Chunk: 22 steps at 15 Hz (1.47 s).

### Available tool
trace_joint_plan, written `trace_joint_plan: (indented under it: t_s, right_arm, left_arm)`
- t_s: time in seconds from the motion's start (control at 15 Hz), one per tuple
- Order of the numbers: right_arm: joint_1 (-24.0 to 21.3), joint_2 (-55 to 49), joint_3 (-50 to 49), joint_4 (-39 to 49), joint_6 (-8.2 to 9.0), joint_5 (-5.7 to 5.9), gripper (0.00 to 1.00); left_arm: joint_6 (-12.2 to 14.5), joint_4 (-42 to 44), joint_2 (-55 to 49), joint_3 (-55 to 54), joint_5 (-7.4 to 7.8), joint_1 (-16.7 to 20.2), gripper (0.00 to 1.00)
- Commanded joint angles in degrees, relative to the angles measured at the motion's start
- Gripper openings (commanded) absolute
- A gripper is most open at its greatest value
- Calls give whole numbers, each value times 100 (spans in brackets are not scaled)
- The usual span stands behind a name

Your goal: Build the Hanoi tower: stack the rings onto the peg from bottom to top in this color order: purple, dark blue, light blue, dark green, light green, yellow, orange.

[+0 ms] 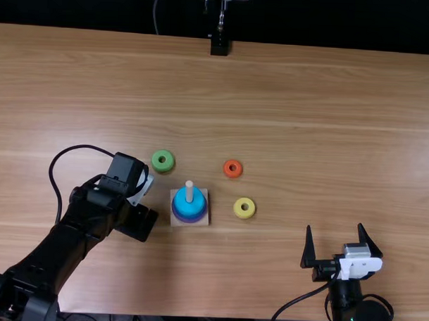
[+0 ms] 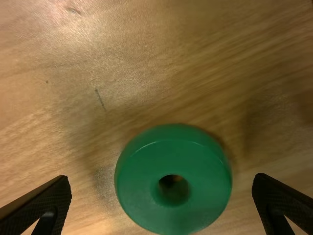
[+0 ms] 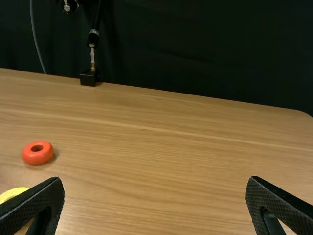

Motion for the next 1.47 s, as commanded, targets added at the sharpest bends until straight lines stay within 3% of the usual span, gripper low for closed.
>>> trace_joint_plan:
  t_s: [0.0,0.47,0.8,0.87,0.93,1.4]
  right_arm:
    - [-51,-69,-88,0,-16,43,100]
    - [-51,-69,-88,0,-16,43,100]
    - [-59,-69,-88,0,-16,43,100]
    - [-51,-69,-88,0,-16,43,100]
    - [-59,-69,-88,0,-16,43,100]
    - [-59,-69,-88,0,-16,43,100]
  left_arm:
    - [5,25,98,-55,18,-35,100]
    - [-5,131,168,-82,39,-17,100]
    - [5,152,168,-152,-35,-8,15]
    - [-5,215,168,-152,-35,-8,4]
    - [-5,363,168,-152,-35,-8,0]
    - [-132,279,124,6,-67,-17,0]
